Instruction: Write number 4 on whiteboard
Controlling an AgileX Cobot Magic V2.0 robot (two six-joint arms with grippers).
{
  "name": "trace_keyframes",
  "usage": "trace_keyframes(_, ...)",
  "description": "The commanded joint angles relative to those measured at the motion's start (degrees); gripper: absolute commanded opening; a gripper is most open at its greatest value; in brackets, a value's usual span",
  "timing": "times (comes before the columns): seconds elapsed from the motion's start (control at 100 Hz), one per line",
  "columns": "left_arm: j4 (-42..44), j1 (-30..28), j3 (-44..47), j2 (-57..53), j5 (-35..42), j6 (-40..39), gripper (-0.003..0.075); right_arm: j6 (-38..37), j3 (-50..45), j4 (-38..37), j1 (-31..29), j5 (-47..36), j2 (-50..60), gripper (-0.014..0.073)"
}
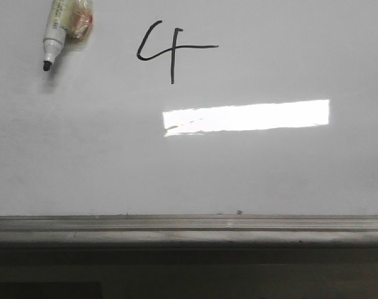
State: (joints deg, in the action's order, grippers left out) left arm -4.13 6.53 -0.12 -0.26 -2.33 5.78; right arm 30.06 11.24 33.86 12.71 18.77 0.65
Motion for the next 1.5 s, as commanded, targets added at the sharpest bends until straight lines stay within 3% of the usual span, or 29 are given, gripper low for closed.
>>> trace_keyframes(0.0, -0.8, 0.0, 1.6, -1.7, 4.1, -0.8, -0.0020, 0.1, 1.4, 0.9, -0.4, -3.9, 0.7, -0.0066)
trace_keyframes(0.61, -0.8, 0.0, 1.6, -1.7, 4.1, -0.8, -0.0020, 0.2, 1.4, -0.4, -0.4, -5.0, 0.7, -0.0066)
trace_keyframes(0.74, -0.8, 0.0, 1.6, -1.7, 4.1, -0.8, -0.0020, -0.4, -0.5, -9.4, -0.7, -10.5, 0.6, -0.0066)
trace_keyframes(0.86, -0.8, 0.0, 1.6, -1.7, 4.1, -0.8, -0.0020, -5.9, -5.4, -17.5, -3.6, -18.8, 0.6, -0.0066)
trace_keyframes(1.06, -0.8, 0.0, 1.6, -1.7, 4.1, -0.8, -0.0020, -15.3, -11.4, -29.7, -12.6, -16.4, 0.6, -0.0066)
trace_keyframes(1.49, -0.8, 0.0, 1.6, -1.7, 4.1, -0.8, -0.0020, -15.6, -12.9, -33.9, -19.7, -11.4, 0.9, -0.0066)
